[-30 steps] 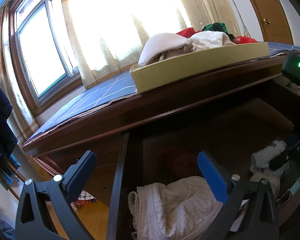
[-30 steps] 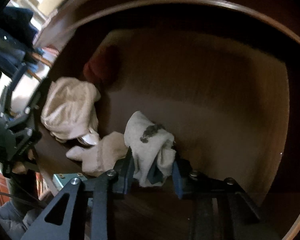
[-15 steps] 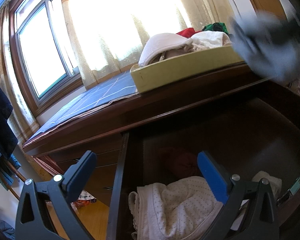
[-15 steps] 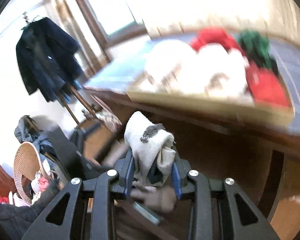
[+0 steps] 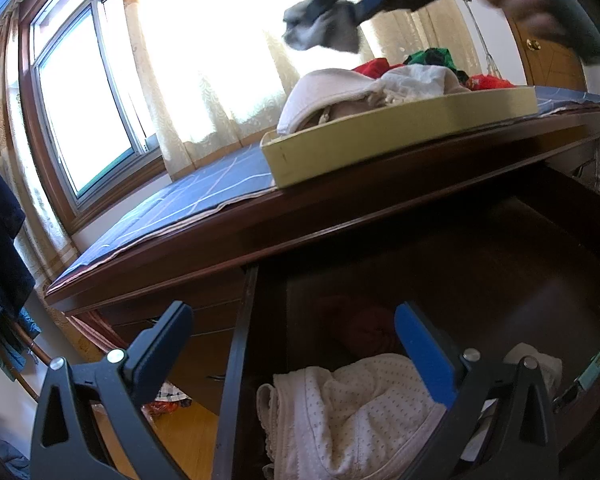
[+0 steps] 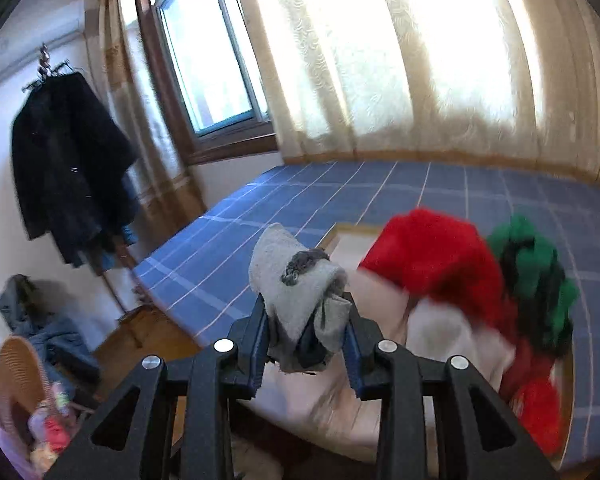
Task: Take underwear out of drawer
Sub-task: 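Lift the white-grey underwear to the tray and open the right gripper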
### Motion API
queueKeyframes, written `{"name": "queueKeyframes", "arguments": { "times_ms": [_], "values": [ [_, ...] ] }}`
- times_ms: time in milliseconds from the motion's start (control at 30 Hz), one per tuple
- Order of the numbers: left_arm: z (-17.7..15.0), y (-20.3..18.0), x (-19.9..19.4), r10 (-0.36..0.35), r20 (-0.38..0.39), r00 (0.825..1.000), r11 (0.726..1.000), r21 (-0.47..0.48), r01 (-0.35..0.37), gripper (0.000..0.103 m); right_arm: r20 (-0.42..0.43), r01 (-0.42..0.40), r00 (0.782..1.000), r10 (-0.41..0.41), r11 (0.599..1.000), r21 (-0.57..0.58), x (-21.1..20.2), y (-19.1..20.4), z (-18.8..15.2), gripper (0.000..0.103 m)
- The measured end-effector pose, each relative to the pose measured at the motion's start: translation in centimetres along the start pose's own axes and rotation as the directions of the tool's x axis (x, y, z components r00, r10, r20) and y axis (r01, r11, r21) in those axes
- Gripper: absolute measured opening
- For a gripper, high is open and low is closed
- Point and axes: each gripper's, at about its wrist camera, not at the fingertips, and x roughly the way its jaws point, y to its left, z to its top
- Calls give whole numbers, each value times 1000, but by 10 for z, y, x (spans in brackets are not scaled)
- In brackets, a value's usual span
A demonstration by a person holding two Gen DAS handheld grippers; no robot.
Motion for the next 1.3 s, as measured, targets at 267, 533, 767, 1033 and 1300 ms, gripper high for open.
{"name": "queueKeyframes", "arguments": {
  "times_ms": [267,533,767,1033,1300],
  "values": [
    [0,1,0,-7,-2,1000,1000,-2,7,103,-81,132,988,-134,991,-29,76,-5,36,35],
    [0,2,0,-11,1,1000,1000,-5,11,103,-149,216,963,-223,974,-61,131,-8,35,35],
    [-1,3,1,-19,-3,1000,1000,-7,18,103,-229,204,953,-199,979,-3,157,-19,32,35],
    [0,6,6,-17,-27,999,999,-33,16,103,-260,178,953,-156,982,62,158,-28,29,44],
    [0,8,6,-20,-47,999,999,-51,18,103,-108,70,992,-59,992,109,111,-25,31,59]
  ]
}}
